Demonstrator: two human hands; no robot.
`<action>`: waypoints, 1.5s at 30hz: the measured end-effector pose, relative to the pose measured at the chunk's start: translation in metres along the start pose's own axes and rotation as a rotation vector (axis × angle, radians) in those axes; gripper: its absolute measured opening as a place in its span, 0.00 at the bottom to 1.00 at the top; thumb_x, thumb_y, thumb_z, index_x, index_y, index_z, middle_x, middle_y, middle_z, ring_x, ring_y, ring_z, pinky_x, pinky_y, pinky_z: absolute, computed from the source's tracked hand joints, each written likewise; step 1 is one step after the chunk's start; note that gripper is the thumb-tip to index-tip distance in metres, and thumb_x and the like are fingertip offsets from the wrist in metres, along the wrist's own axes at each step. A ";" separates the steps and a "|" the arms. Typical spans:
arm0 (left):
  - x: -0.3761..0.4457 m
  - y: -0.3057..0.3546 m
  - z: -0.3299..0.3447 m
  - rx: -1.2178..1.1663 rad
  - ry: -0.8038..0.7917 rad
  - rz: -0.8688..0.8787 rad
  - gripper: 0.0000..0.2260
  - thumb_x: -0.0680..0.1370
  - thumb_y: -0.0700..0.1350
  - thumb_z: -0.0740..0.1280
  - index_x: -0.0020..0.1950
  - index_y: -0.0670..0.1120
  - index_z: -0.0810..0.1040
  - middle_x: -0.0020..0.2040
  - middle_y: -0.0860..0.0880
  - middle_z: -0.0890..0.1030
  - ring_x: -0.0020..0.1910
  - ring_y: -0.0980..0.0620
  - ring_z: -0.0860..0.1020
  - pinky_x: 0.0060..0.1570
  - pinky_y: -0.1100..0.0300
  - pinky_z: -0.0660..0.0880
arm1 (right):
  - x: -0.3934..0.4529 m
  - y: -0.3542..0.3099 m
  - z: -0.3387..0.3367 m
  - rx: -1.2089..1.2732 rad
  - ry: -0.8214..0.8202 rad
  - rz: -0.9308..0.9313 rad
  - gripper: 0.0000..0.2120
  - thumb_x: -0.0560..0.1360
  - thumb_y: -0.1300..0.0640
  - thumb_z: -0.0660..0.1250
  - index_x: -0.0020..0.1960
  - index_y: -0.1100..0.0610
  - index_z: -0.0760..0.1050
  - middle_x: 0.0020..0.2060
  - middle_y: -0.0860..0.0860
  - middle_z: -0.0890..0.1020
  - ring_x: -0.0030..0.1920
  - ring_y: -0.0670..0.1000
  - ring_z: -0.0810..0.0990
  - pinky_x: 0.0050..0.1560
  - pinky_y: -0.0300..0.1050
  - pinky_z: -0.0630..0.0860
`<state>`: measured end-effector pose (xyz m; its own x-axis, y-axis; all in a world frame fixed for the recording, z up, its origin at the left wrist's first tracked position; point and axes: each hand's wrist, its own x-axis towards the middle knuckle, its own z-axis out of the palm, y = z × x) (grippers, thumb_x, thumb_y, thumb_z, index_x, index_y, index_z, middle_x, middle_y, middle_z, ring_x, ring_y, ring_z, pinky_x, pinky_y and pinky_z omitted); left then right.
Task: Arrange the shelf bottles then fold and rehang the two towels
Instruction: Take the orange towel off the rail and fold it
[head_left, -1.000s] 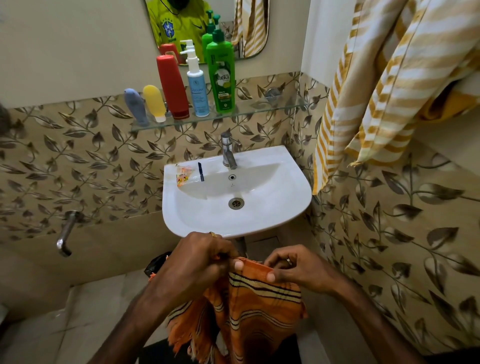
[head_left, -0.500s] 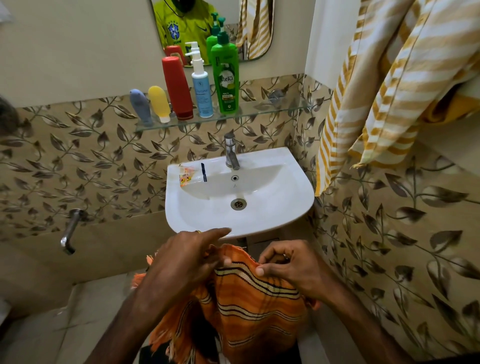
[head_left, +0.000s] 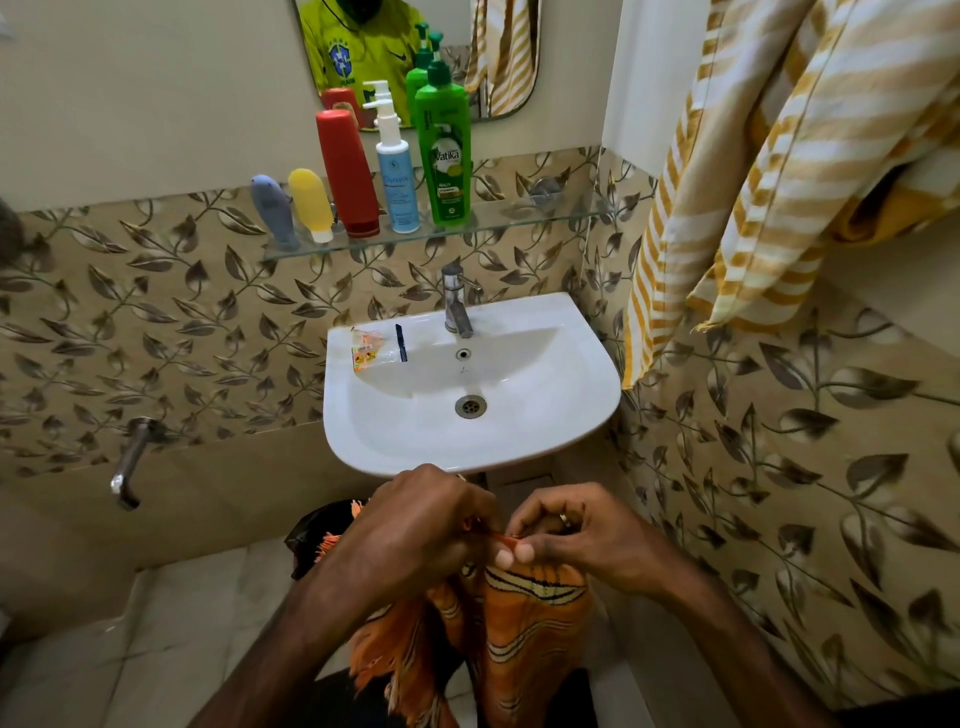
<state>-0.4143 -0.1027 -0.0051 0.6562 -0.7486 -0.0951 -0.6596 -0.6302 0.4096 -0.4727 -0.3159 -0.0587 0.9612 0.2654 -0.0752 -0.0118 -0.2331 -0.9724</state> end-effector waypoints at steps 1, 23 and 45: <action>0.000 0.001 0.000 -0.007 -0.012 0.012 0.08 0.75 0.57 0.72 0.49 0.56 0.82 0.40 0.57 0.84 0.40 0.60 0.81 0.40 0.53 0.80 | -0.001 0.001 -0.002 -0.013 -0.051 0.021 0.07 0.74 0.59 0.76 0.51 0.57 0.84 0.47 0.56 0.86 0.46 0.48 0.84 0.47 0.40 0.79; -0.014 -0.034 -0.013 0.025 0.096 -0.237 0.09 0.74 0.55 0.73 0.54 0.58 0.81 0.46 0.58 0.84 0.46 0.60 0.81 0.48 0.53 0.81 | 0.001 0.002 -0.001 -0.058 0.104 0.024 0.04 0.70 0.54 0.79 0.43 0.52 0.85 0.41 0.49 0.88 0.42 0.47 0.87 0.39 0.37 0.80; 0.004 -0.014 0.001 -0.034 0.053 0.001 0.10 0.73 0.59 0.73 0.49 0.55 0.84 0.41 0.57 0.84 0.40 0.60 0.80 0.40 0.55 0.79 | 0.010 0.008 -0.016 -0.231 -0.065 0.156 0.14 0.71 0.47 0.78 0.53 0.53 0.84 0.49 0.51 0.87 0.49 0.50 0.87 0.52 0.59 0.84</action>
<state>-0.4026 -0.0969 -0.0119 0.6746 -0.7367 -0.0465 -0.6482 -0.6213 0.4401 -0.4592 -0.3299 -0.0637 0.9330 0.2673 -0.2410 -0.0876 -0.4807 -0.8725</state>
